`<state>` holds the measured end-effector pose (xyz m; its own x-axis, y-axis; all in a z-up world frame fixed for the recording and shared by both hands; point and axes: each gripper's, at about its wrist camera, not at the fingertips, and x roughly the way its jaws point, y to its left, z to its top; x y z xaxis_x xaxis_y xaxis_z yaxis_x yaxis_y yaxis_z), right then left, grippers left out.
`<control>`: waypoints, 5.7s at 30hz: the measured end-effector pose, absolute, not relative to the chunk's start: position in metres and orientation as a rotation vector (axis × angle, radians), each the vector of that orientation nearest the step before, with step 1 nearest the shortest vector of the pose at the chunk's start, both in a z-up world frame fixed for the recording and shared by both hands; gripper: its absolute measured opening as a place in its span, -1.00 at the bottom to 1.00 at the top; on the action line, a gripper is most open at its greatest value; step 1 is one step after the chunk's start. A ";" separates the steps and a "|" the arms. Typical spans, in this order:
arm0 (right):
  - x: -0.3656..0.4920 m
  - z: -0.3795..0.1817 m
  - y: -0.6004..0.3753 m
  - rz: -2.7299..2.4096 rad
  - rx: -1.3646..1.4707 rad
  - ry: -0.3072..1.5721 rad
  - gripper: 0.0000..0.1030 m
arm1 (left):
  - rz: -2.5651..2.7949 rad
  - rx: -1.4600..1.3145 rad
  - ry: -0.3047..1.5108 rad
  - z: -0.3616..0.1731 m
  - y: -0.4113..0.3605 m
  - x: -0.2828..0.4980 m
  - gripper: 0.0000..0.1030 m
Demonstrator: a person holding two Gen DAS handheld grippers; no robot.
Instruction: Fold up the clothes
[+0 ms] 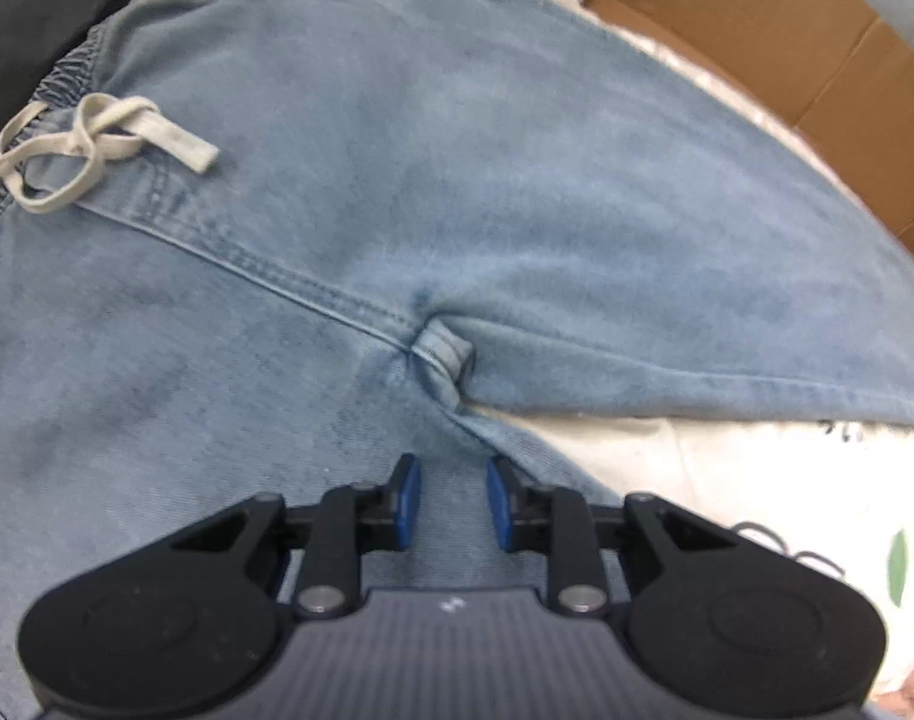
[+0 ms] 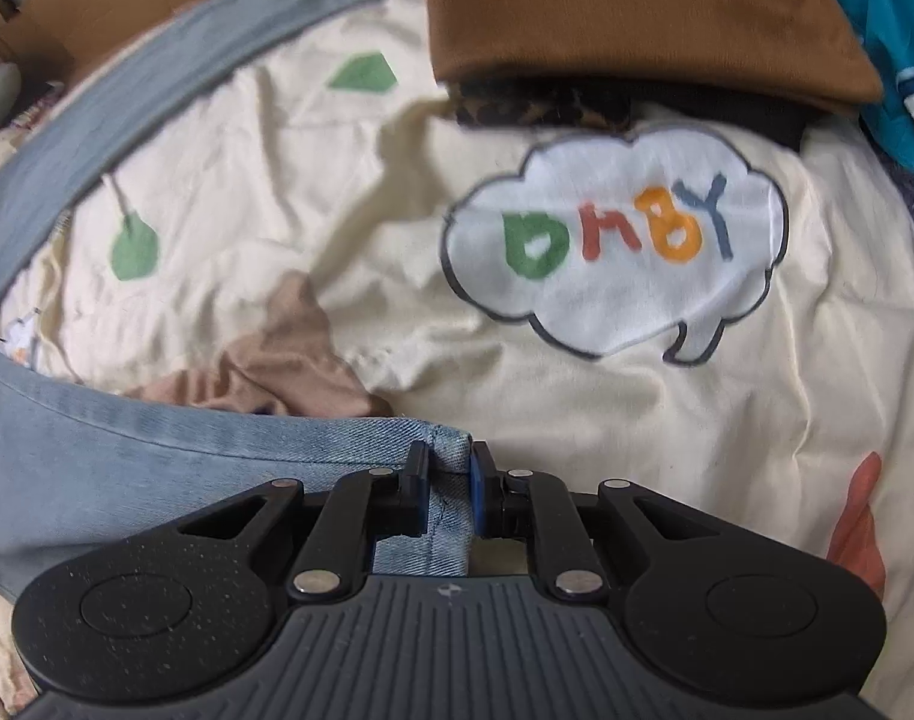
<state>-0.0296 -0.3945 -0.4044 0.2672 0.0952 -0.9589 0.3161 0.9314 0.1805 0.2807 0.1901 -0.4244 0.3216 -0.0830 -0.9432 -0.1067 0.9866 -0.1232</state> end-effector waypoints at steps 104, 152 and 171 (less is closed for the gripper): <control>-0.130 -0.406 -0.414 0.092 0.588 1.605 -1.00 | 0.444 -0.543 1.103 -0.332 0.366 0.063 -0.68; -0.016 -0.437 -0.319 0.197 0.202 1.403 -0.74 | 0.599 -0.245 0.925 -0.432 0.389 0.199 -0.57; -0.001 -0.438 -0.308 0.186 0.137 1.491 -0.75 | 0.683 -0.354 0.835 -0.428 0.459 0.186 -0.94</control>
<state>-0.0015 -0.3079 -0.4382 0.0700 0.2070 -0.9758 -0.0385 0.9781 0.2047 0.1858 0.4594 -0.4277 0.4777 0.4128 -0.7755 -0.6782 0.7344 -0.0269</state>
